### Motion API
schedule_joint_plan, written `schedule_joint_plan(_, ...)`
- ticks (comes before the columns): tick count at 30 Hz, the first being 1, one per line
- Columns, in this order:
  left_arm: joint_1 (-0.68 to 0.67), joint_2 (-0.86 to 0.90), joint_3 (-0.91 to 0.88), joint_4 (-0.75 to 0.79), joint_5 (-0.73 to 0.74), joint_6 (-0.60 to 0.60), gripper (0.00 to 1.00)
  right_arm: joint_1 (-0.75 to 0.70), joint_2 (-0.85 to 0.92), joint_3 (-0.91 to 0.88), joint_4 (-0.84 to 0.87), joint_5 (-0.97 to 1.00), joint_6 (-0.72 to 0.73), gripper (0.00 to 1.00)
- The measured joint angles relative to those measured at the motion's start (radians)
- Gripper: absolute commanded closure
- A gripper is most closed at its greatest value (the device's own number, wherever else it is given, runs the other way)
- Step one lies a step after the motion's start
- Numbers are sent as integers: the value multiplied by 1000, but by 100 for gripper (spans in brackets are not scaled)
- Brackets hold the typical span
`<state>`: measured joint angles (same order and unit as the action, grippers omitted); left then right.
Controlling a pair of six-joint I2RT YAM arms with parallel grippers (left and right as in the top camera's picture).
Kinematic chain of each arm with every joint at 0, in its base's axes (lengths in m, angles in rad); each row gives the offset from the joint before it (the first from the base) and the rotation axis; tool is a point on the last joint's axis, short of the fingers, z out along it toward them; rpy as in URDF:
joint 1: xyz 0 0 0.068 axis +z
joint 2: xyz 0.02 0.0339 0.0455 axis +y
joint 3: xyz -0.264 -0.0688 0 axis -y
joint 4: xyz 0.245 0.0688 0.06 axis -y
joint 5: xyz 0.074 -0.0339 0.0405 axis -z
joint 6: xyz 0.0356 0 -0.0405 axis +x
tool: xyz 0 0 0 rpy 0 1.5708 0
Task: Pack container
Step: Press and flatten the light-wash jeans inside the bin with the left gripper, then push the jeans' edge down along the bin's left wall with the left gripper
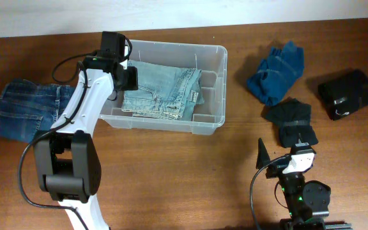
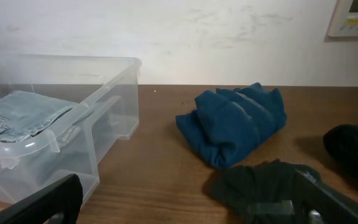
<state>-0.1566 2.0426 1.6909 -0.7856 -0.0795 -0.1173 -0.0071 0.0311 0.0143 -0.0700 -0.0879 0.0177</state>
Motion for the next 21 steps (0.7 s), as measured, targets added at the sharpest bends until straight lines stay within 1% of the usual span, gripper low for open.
schedule_joint_plan(8, 0, 4, 0, -18, 6, 0, 39, 0, 0, 0, 0, 0, 0, 2)
schedule_joint_plan(9, 0, 7, 0, -20, 6, 0, 36, 0, 0, 0, 0, 0, 0, 2)
schedule_joint_plan(12, 0, 29, 0, -29, 13, -7, 35, 0, 0, 0, 0, 0, 1, 2)
schedule_joint_plan(19, 0, 101, 0, -42, 25, -12, 35, 0, 0, 0, 0, 0, 0, 2)
schedule_joint_plan(21, 0, 103, 0, -42, 26, -12, 37, 0, 0, 0, 0, 0, 0, 2)
